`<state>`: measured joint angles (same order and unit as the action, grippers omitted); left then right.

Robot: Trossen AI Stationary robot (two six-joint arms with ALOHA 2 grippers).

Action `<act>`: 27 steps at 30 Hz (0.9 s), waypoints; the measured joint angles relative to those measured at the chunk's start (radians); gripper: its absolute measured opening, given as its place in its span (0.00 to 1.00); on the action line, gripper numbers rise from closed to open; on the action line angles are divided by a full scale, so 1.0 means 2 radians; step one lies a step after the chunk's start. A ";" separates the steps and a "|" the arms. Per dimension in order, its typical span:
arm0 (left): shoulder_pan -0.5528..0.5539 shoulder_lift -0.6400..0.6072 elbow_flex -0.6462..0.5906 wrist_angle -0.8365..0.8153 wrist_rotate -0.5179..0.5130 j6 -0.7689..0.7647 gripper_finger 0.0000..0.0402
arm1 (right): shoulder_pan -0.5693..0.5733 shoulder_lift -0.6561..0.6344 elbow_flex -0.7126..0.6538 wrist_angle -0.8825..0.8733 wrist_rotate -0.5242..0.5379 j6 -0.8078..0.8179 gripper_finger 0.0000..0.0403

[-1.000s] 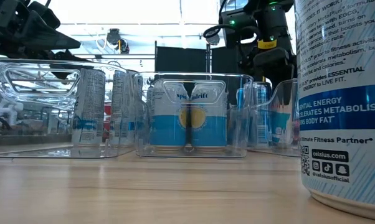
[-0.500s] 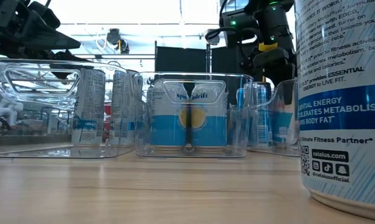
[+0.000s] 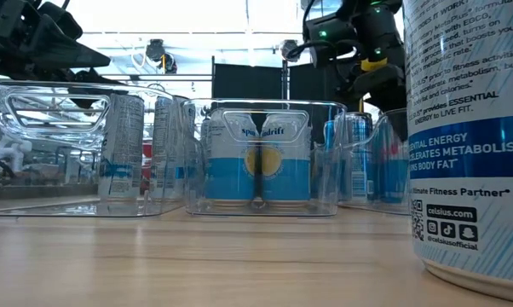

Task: Sort soda cans
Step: Put the silver soda can into the right transparent bin, then put the bottom white soda can into the left transparent bin

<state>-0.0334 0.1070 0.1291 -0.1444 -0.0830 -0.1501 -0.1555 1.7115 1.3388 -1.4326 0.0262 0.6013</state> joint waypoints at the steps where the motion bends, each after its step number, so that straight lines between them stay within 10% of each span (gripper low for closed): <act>1: 0.000 0.000 0.000 0.000 0.000 0.000 0.90 | 0.000 0.000 0.000 -0.009 -0.001 0.003 0.79; 15: 0.000 0.000 0.000 0.000 0.000 0.000 0.90 | 0.048 -0.110 0.067 -0.035 0.083 0.091 0.79; 27: 0.000 0.000 0.000 0.000 0.000 0.000 0.90 | 0.205 -0.206 0.010 -0.042 0.196 0.258 0.79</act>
<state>-0.0334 0.1070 0.1295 -0.1444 -0.0830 -0.1501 0.2554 1.2989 1.3585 -1.5158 0.4183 1.1182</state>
